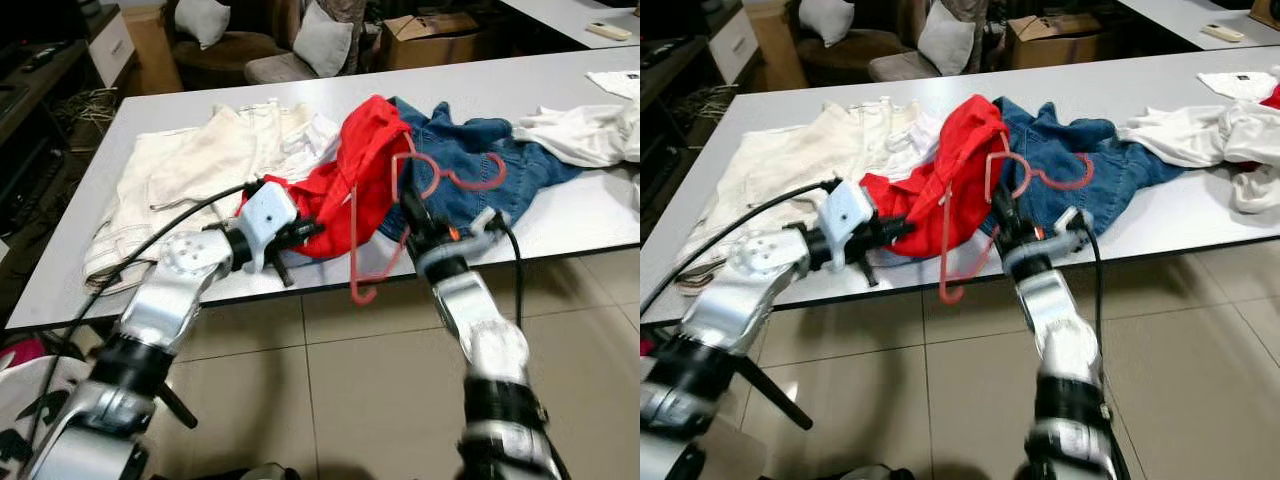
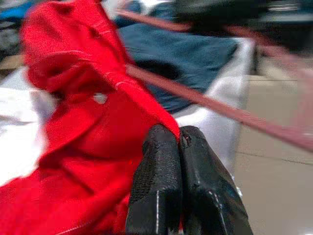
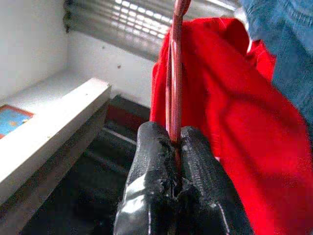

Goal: Hang hanger

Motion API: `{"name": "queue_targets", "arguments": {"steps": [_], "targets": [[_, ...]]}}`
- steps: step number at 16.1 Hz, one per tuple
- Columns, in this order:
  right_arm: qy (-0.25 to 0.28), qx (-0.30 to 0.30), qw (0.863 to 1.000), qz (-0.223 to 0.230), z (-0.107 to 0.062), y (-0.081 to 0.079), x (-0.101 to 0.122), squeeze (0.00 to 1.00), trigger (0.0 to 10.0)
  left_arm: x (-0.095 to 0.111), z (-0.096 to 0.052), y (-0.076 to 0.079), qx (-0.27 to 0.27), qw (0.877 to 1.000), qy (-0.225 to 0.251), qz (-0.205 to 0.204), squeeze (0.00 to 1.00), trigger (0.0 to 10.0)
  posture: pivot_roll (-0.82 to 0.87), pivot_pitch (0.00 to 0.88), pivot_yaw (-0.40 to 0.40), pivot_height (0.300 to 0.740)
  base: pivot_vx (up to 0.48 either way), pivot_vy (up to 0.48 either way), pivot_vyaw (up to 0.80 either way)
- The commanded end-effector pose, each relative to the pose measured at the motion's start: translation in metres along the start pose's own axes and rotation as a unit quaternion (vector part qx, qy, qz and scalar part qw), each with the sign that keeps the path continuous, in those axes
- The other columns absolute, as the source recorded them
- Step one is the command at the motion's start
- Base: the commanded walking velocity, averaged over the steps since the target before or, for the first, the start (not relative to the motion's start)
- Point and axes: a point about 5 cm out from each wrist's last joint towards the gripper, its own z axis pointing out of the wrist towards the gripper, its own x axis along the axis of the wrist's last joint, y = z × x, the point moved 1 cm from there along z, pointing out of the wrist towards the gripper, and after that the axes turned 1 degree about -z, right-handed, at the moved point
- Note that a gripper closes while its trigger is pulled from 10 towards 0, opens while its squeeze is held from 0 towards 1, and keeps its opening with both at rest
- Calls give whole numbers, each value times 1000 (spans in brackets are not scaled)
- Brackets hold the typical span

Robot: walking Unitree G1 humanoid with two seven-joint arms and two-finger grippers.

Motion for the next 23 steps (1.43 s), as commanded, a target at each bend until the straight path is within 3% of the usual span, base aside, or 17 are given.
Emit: {"name": "queue_targets", "arguments": {"steps": [1, 3, 6, 11, 13, 14, 16, 17, 20, 21, 23], "targets": [[19, -3, 1000, 9, 12, -8, -6, 0, 10000, 2, -4, 4, -25, 1000, -5, -2, 0, 0, -80, 0, 73, 740, 0, 0, 0], [26, -34, 999, -9, 17, -3, -8, 0, 10000, 4, -8, 7, -33, 999, -6, -6, 0, 0, -61, 0, 65, 740, 0, 0, 0], [56, -57, 996, 33, 28, 0, -7, 0, 10000, 4, -15, 27, -99, 994, -17, -31, 0, 0, -49, 0, 63, 740, 0, 0, 0], [79, -47, 991, 94, 45, -10, -7, 0, 10000, 5, 0, 54, -149, 988, -15, -45, 0, 0, -44, 0, 65, 740, 0, 0, 0], [67, -41, 994, 79, 48, -12, -11, 0, 10000, 18, 9, 59, -151, 985, 25, -74, 0, 0, -42, 0, 62, 740, 0, 0, 0], [65, -39, 994, 83, 51, -13, -14, 0, 10000, 35, 16, 63, -159, 978, 73, -115, 0, 0, -40, 0, 58, 740, 0, 0, 0], [55, -36, 996, 60, 52, -15, -17, 0, 10000, 47, 20, 66, -165, 969, 111, -149, 0, 0, -42, 0, 56, 740, 0, 0, 0], [45, -28, 998, 35, 54, -20, -22, 0, 10000, 63, 23, 65, -166, 954, 158, -194, 0, 0, -41, 0, 53, 740, 0, 0, 0], [57, -9, 996, 63, 55, -23, -20, 0, 10000, 62, 26, 66, -162, 949, 153, -225, 0, 0, -41, 0, 49, 740, 0, 0, 0], [59, 3, 996, 68, 57, -28, -19, 0, 10000, 52, 31, 71, -154, 958, 119, -209, 0, 10000, -43, 0, 42, 740, 0, 0, 0], [64, 40, 994, 84, 59, -38, -18, 0, 10000, 48, 40, 75, -131, 965, 103, -201, 0, 10000, -46, 0, 39, 740, 0, 0, 0]]}}
